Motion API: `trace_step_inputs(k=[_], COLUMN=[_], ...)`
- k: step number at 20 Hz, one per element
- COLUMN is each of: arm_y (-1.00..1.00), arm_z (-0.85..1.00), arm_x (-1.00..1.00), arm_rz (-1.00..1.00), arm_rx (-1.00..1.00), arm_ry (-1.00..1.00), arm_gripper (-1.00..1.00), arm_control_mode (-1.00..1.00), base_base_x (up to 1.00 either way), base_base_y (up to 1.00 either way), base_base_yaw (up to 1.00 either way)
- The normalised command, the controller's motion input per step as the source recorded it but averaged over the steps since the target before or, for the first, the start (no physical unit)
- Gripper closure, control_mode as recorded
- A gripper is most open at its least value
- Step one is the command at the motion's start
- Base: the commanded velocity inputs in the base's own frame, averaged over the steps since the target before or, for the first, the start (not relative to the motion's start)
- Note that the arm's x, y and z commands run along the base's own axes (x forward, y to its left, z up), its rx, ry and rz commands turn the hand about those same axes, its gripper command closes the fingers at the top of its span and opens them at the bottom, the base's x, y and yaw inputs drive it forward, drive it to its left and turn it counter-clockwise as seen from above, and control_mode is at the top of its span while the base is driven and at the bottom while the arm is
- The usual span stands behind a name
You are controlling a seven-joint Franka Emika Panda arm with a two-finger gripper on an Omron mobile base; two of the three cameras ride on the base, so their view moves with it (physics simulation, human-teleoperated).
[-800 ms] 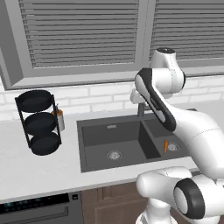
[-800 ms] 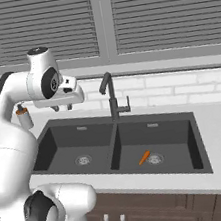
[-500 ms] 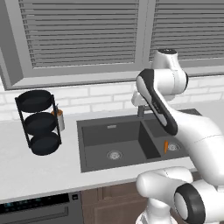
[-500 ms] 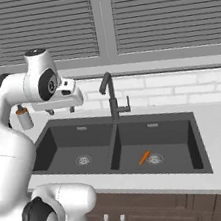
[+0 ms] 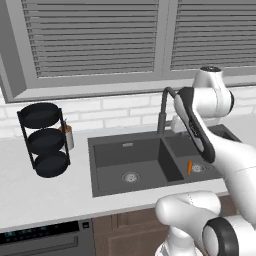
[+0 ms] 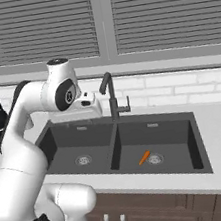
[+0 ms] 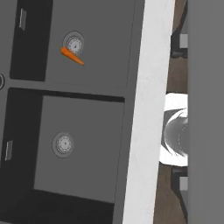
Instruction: Pick the carrot from the sink and place it in the bowl. Then pick the bowl and place it in the microwave. Then close the microwave door and press the start button.
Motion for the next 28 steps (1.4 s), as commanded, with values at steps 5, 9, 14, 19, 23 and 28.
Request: trace_step_inputs(k=[5,9,14,19,23,28], arm_y=[-0.99,-0.99,-0.86,-0.61,-0.47,-0.27], arm_z=[-0.45,-0.51,-0.44,-0.20,-0.15,-0.23], arm_x=[-0.01,0.00,0.13,0.57,0.77,0.83], arm_rz=[-0.02,-0.07,-0.16,-0.12,-0.03,-0.04], arm_rx=[0.00,0.01,0.07,0.12,0.13,0.11], arm_ry=[0.00,0.00,-0.04,0.00,0.00,0.00], arm_gripper=[-1.00,-1.00,-1.00,-1.00,-1.00,-1.00], arm_control_mode=[-1.00,-1.00,-1.00,-1.00,-1.00,-1.00], base_base_x=[0.00,0.00,0.00,0.00,0.00,0.00], base_base_y=[0.00,0.00,0.00,0.00,0.00,0.00], base_base_yaw=[0.00,0.00,0.00,0.00,0.00,0.00])
